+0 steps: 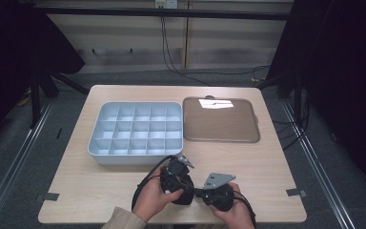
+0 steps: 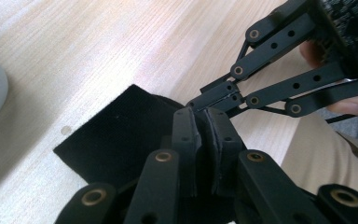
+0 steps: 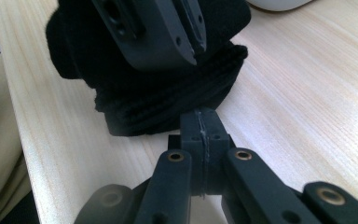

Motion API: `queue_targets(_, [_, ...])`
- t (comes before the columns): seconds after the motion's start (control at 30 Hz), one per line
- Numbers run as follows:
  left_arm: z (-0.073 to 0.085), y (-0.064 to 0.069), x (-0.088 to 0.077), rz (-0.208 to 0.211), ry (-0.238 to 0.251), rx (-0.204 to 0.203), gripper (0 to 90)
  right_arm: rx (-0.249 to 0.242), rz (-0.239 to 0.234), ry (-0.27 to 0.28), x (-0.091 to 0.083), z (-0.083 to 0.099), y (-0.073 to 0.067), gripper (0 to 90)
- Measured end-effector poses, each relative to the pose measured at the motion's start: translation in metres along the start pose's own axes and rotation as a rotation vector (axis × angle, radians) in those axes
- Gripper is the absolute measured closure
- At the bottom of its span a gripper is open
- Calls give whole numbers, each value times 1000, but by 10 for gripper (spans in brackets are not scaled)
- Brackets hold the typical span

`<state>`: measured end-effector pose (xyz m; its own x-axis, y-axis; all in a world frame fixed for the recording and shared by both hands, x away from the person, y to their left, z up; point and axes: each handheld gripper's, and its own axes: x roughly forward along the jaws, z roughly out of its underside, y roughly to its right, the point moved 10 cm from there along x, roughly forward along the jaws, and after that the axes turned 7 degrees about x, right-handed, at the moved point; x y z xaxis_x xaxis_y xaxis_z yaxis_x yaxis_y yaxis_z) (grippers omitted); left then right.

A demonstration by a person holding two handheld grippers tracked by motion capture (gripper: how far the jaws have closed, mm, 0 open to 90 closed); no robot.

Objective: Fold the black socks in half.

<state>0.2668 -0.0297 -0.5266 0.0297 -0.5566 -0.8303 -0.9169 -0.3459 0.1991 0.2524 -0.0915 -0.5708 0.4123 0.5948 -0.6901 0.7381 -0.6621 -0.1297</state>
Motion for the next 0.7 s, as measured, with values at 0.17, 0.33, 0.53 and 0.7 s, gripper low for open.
queue_targets(0.17, [0,1,5,3,-4,-5,827,7,1,-3,-2,1,3,900])
queue_targets(0.33, [2,0,7,-3,-13,4,828,6,15,-5,-4,2,6,895])
queue_targets(0.53, [9,-3,9,-22,-34,-2,832,18,17,1,-5,3,9,890])
queue_targets(0.7, [13,-6,9,-21,-37,-12,836,23,24,3,-6,3,10,886])
